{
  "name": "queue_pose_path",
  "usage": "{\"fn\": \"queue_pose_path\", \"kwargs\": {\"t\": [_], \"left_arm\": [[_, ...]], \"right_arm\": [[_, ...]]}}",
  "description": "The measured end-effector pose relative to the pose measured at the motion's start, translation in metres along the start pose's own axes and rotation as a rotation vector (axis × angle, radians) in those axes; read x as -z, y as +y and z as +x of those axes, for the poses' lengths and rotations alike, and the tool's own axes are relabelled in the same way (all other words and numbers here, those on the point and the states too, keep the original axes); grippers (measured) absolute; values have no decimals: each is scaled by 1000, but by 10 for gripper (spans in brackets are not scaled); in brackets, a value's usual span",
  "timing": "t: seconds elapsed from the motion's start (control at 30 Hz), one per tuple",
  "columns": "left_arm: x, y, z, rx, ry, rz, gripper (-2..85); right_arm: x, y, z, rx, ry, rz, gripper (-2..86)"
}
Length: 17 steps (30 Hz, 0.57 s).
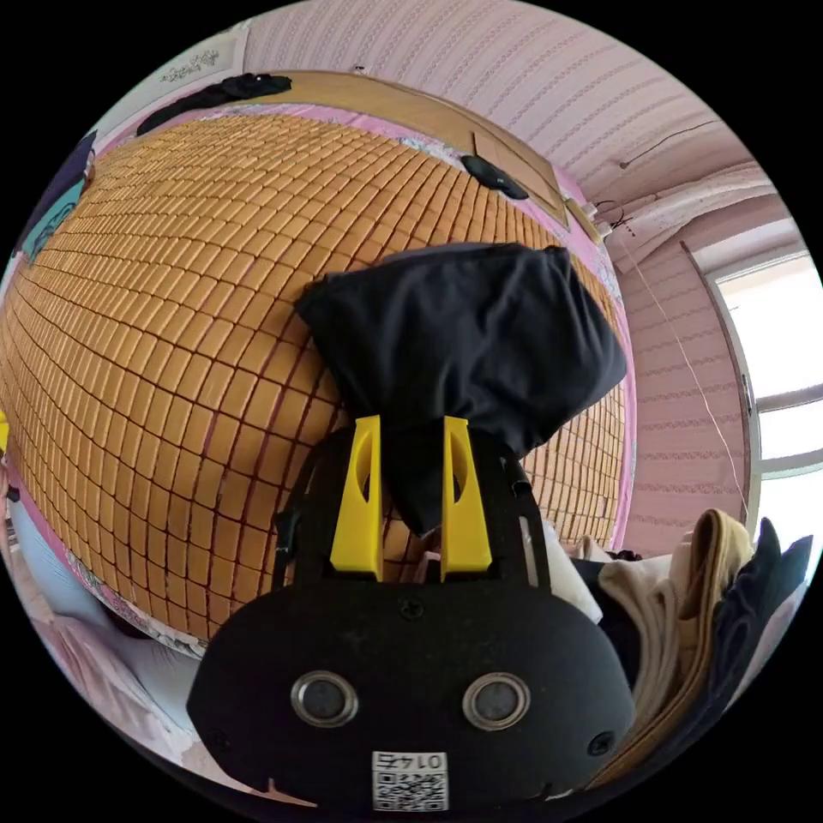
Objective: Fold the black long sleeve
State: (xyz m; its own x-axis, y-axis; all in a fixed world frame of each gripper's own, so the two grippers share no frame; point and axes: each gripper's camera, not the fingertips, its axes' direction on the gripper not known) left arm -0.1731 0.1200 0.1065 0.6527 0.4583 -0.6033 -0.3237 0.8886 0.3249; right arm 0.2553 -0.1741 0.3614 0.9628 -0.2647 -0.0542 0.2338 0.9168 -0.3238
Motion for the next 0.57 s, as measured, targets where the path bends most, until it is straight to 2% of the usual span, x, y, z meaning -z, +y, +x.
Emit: {"fn": "queue_pose_path", "kwargs": {"t": [0.03, 0.1, 0.2, 0.3, 0.47, 0.57], "left_arm": [[12, 11, 0, 9, -22, -2, -9], [59, 55, -4, 77, -104, 2, -9], [107, 103, -17, 205, -161, 18, -9], [150, 134, -35, 282, -256, 57, -7], [214, 160, -81, 320, -444, 144, 27], [250, 167, -119, 315, -563, 178, 44]], "right_arm": [[5, 10, -5, -52, 13, 70, 105], [17, 18, -11, -65, -13, 87, 104], [40, 23, -25, -18, -99, 67, 121], [82, 27, -61, 62, -133, 169, 123], [157, -1, -206, 414, -125, 325, 121], [198, -25, -294, 506, -169, 476, 133]]}}
